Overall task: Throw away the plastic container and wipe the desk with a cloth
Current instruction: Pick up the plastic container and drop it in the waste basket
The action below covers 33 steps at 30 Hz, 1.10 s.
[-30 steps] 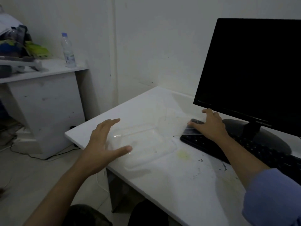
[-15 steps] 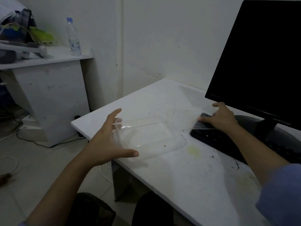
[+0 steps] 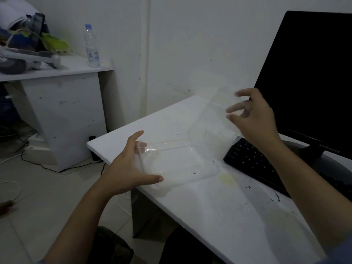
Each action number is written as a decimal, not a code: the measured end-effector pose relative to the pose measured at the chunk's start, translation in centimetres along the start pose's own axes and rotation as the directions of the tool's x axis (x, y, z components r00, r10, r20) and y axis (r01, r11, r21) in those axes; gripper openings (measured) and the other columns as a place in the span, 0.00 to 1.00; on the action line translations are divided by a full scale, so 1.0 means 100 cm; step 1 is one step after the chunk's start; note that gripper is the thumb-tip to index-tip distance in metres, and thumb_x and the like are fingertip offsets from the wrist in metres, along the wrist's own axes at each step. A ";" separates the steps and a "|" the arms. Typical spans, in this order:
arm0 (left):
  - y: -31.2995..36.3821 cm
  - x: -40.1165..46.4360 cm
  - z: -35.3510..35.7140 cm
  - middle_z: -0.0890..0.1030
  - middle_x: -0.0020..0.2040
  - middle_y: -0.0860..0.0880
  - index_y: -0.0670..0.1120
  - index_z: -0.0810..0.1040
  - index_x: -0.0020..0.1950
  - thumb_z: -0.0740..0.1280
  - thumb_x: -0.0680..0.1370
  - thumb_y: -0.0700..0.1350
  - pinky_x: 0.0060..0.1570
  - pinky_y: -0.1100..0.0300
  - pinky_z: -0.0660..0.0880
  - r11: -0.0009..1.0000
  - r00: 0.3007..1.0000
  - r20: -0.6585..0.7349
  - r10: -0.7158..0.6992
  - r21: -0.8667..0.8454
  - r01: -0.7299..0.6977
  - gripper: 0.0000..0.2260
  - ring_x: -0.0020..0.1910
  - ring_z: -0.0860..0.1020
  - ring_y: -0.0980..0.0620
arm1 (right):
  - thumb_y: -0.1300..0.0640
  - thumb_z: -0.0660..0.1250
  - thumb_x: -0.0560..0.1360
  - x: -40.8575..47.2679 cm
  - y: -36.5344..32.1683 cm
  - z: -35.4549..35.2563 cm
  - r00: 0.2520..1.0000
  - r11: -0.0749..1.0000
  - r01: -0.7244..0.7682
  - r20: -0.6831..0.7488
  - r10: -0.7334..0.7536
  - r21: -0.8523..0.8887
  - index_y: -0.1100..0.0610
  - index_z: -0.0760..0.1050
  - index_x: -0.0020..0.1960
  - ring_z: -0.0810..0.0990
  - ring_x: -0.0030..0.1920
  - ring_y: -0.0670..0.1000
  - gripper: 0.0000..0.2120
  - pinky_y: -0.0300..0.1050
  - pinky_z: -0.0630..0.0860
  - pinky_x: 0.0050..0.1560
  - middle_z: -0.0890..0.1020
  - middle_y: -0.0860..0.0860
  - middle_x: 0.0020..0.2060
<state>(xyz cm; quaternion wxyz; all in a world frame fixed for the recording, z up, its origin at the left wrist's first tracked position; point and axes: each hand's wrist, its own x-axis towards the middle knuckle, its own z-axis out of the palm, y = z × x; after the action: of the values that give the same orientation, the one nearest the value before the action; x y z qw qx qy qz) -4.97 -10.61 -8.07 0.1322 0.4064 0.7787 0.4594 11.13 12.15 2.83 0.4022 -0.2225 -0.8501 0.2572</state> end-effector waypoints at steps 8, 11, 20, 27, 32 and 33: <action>0.002 -0.002 0.000 0.65 0.62 0.58 0.63 0.44 0.71 0.76 0.57 0.54 0.55 0.59 0.69 1.000 1.000 0.005 0.013 -0.021 -0.013 0.53 0.60 0.66 0.55 | 0.66 0.58 0.73 -0.054 -0.067 0.056 0.916 0.887 0.348 0.311 -0.253 -0.303 0.58 0.69 0.60 0.76 0.46 0.58 0.16 0.52 0.75 0.45 0.79 0.57 0.48; 0.001 -0.004 0.001 0.64 0.60 0.59 0.65 0.42 0.71 0.79 0.58 0.52 0.54 0.60 0.69 0.999 0.999 -0.026 0.022 -0.037 -0.023 0.55 0.59 0.67 0.55 | 0.64 0.57 0.76 -0.071 -0.073 0.076 0.870 0.883 0.346 0.461 -0.175 -0.316 0.55 0.63 0.67 0.76 0.52 0.55 0.20 0.45 0.73 0.51 0.76 0.56 0.56; 0.005 -0.008 0.003 0.67 0.57 0.63 0.64 0.42 0.72 0.76 0.59 0.50 0.47 0.72 0.69 0.991 0.996 -0.057 0.068 -0.109 -0.074 0.53 0.53 0.72 0.65 | 0.50 0.58 0.78 -0.080 -0.080 0.120 0.781 0.891 0.230 0.620 0.071 -0.392 0.56 0.60 0.71 0.63 0.71 0.53 0.24 0.47 0.56 0.72 0.65 0.53 0.71; -0.002 -0.007 0.004 0.68 0.61 0.58 0.65 0.42 0.71 0.79 0.57 0.53 0.53 0.63 0.70 0.994 0.995 -0.065 0.077 -0.078 -0.082 0.56 0.57 0.71 0.60 | 0.52 0.65 0.74 -0.077 -0.088 0.108 0.778 0.976 0.030 0.618 0.112 -0.214 0.54 0.64 0.70 0.68 0.67 0.51 0.26 0.40 0.64 0.63 0.69 0.51 0.69; -0.007 -0.005 0.004 0.66 0.63 0.56 0.70 0.40 0.68 0.79 0.56 0.56 0.52 0.59 0.72 0.997 0.996 -0.075 0.058 -0.039 -0.061 0.56 0.60 0.70 0.53 | 0.51 0.65 0.74 -0.053 -0.076 0.091 0.862 0.990 0.118 0.504 -0.062 -0.081 0.51 0.72 0.63 0.71 0.64 0.46 0.18 0.36 0.63 0.60 0.75 0.47 0.64; -0.008 -0.005 0.005 0.66 0.65 0.56 0.70 0.39 0.68 0.79 0.56 0.58 0.53 0.58 0.72 0.998 0.996 -0.078 0.054 -0.034 -0.057 0.56 0.60 0.69 0.53 | 0.49 0.64 0.74 -0.044 -0.069 0.091 0.859 0.978 0.180 0.501 -0.104 -0.107 0.50 0.71 0.64 0.68 0.67 0.46 0.18 0.39 0.61 0.65 0.73 0.47 0.66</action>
<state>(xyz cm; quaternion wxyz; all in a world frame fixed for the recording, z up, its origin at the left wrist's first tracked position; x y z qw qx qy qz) -4.79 -10.87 -9.01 0.0968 0.4073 0.7632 0.4921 5.27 1.88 -0.36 0.1725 -0.1157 -0.9553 0.2104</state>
